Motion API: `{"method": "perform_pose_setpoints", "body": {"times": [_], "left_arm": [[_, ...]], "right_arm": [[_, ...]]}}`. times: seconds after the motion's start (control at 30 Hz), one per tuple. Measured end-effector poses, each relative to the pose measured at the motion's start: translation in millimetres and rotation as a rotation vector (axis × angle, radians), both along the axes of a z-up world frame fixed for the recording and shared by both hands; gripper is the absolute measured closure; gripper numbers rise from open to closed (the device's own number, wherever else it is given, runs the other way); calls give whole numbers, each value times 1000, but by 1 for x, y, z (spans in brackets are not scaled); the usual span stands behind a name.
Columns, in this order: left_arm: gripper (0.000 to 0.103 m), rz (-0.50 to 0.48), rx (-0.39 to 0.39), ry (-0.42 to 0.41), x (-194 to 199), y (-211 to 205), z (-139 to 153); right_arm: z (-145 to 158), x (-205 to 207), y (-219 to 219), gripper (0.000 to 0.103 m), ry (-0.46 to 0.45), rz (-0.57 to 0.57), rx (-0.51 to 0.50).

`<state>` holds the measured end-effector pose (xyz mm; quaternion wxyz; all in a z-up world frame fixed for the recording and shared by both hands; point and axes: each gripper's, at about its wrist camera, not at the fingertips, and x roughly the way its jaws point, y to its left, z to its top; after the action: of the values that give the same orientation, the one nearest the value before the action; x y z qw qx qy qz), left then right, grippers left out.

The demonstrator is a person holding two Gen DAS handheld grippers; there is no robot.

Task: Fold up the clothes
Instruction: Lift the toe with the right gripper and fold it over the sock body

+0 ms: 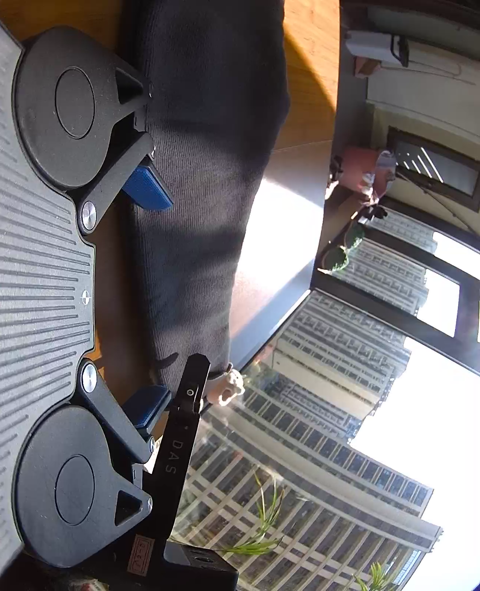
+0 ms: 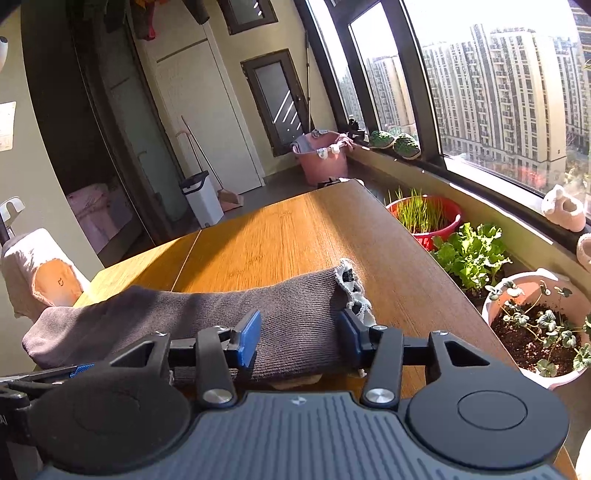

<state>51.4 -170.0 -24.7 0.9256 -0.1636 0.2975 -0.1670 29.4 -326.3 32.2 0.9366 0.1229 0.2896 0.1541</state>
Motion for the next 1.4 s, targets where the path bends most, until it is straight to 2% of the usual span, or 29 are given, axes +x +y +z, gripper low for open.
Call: {"method": "perform_pose_setpoints", "body": {"times": [0.13, 0.27, 0.37, 0.47, 0.63, 0.77, 0.97, 1.13, 1.27, 1.4], "left_arm": [[0, -2, -6, -3, -1, 3, -3], [0, 0, -14, -5, -4, 5, -4], [0, 2, 5, -8, -4, 2, -5], [0, 3, 12, -9, -4, 0, -5], [0, 3, 9, -9, -4, -2, -5], [0, 3, 12, -9, -5, -2, -4], [0, 4, 13, -8, -5, -2, -5], [0, 6, 11, -8, -7, -3, -4], [0, 7, 2, -9, -8, -2, -4], [0, 8, -7, -9, -8, 1, -3]], "right_arm": [[0, -1, -2, 57, -5, -19, 6], [-1, -6, -12, 56, 6, -89, 41], [-4, -10, -20, 55, 19, -72, 107], [-5, -9, -18, 55, 36, -69, 102], [-9, -5, -22, 54, 65, -180, 122], [-10, -1, -20, 55, 72, -151, 103], [-9, 20, -12, 63, 77, -79, 69], [-9, 39, -5, 62, 74, -74, 53], [-7, 33, -6, 53, 56, -118, 51], [-10, 22, -15, 51, 63, -160, 101]]}}
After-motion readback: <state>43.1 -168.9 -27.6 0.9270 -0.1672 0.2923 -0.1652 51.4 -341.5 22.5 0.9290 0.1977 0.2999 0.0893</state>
